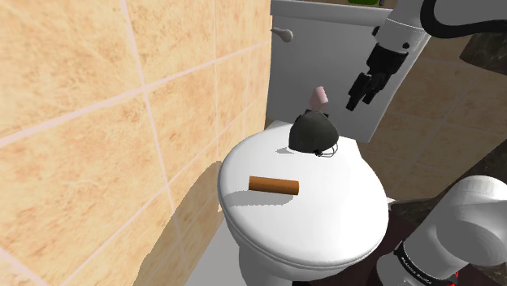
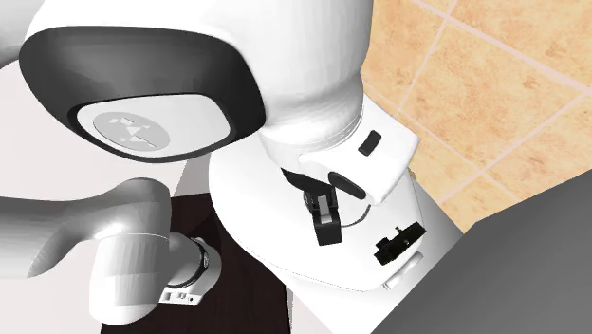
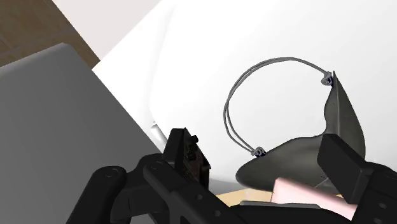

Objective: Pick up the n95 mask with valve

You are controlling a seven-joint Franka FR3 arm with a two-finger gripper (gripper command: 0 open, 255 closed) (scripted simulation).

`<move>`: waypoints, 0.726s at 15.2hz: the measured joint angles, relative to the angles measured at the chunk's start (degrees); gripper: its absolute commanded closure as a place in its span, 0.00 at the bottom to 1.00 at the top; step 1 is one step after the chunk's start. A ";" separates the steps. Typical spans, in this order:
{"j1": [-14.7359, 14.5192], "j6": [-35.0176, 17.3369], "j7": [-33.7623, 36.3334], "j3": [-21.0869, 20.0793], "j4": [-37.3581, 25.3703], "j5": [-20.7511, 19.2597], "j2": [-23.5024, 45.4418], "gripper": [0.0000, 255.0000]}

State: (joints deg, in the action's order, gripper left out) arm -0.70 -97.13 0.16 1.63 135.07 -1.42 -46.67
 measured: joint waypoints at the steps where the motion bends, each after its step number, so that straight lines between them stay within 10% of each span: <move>1: 0.00 0.00 0.00 0.00 0.00 0.00 0.00 0.00; 11: 6.28 -12.35 21.69 -3.39 8.17 7.04 8.12 0.00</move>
State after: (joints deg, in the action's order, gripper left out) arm 5.57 -109.48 21.85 -1.76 143.24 5.62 -38.55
